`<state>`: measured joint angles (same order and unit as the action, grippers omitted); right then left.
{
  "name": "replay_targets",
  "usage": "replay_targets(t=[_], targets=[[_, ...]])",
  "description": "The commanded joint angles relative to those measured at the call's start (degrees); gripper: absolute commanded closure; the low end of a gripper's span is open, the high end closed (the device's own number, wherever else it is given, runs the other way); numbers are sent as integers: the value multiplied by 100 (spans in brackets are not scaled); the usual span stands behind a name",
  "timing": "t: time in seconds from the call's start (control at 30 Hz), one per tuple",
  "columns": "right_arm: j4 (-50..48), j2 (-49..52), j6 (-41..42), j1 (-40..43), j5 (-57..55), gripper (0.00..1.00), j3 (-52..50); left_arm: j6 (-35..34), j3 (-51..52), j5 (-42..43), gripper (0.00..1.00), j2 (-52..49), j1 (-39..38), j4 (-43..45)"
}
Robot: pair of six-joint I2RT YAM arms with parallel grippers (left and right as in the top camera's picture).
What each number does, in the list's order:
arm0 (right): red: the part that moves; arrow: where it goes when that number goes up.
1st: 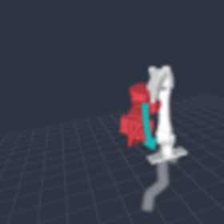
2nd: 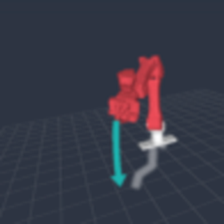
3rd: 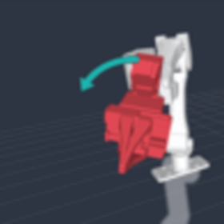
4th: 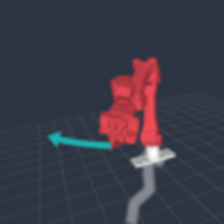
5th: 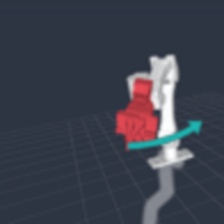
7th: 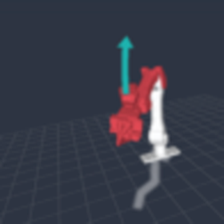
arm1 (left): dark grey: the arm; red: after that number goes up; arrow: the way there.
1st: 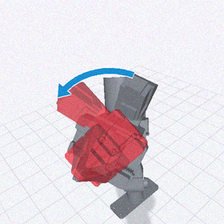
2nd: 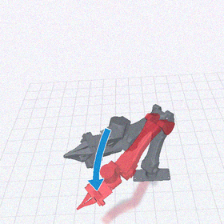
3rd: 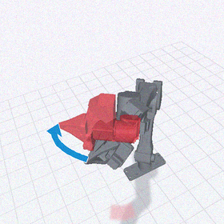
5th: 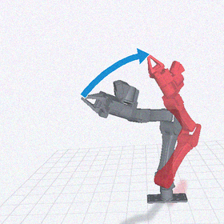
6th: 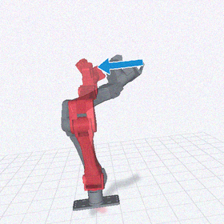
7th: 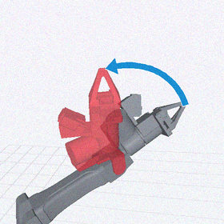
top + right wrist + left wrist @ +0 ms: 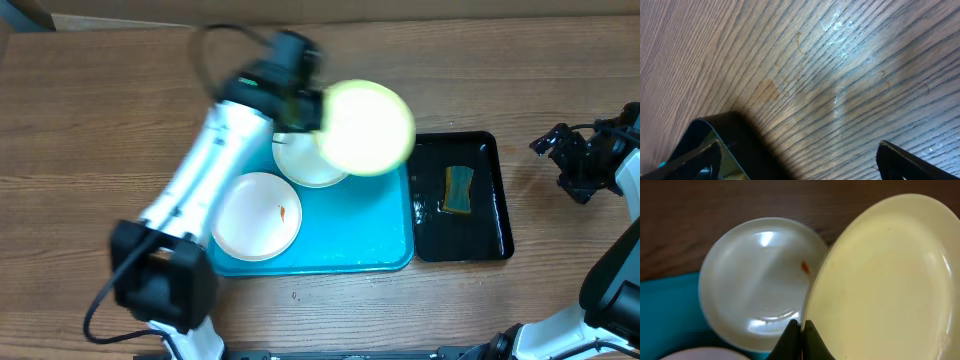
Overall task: Clean dirty plates on tray and stack at the side
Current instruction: 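Swing the yellow plate left and set it on the table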
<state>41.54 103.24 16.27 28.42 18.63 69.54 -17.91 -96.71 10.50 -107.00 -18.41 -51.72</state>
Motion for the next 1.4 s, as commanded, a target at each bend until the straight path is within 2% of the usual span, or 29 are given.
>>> replay_targets(t=[0.0,0.17,0.27,0.4,0.53,0.73,0.97,1.03,1.1,1.13,1.17,1.2,1.27,1.37], targets=[[-37,-133,-13,-2,-11,0,98,-138,-173,1589,96,94,1432,-313],[-37,-133,-13,-2,-11,0,98,-39,-173,1757,96,94,3230,-726],[-37,-133,-13,-2,-11,0,98,-28,-170,1714,96,92,4061,-817],[-37,-133,-13,-2,-11,0,98,-37,-118,1049,96,90,4889,-968],[-37,-133,-13,-2,-11,0,98,-72,164,426,96,85,5226,-833],[-37,-133,-13,-2,-11,0,98,-487,927,-979,96,55,5215,-271],[-37,-133,-13,-2,-11,0,98,-535,1871,-1043,95,50,5213,444],[-37,-133,-13,-2,-11,0,98,-553,1976,-1003,92,48,5213,446],[-37,-133,-13,-2,-11,0,98,-540,1985,-717,82,50,5213,422],[-37,-133,-13,-2,-11,0,98,-501,1982,-527,71,50,5213,415],[-37,-133,-13,-2,-11,0,98,-326,1980,-181,51,52,5213,387],[-37,-133,-13,-2,-11,0,98,-223,1974,20,43,52,5213,361],[-37,-133,-13,-2,-11,0,98,31,1952,634,36,61,5213,251],[-37,-133,-13,-2,-11,0,98,247,1886,1252,35,107,5178,46]])
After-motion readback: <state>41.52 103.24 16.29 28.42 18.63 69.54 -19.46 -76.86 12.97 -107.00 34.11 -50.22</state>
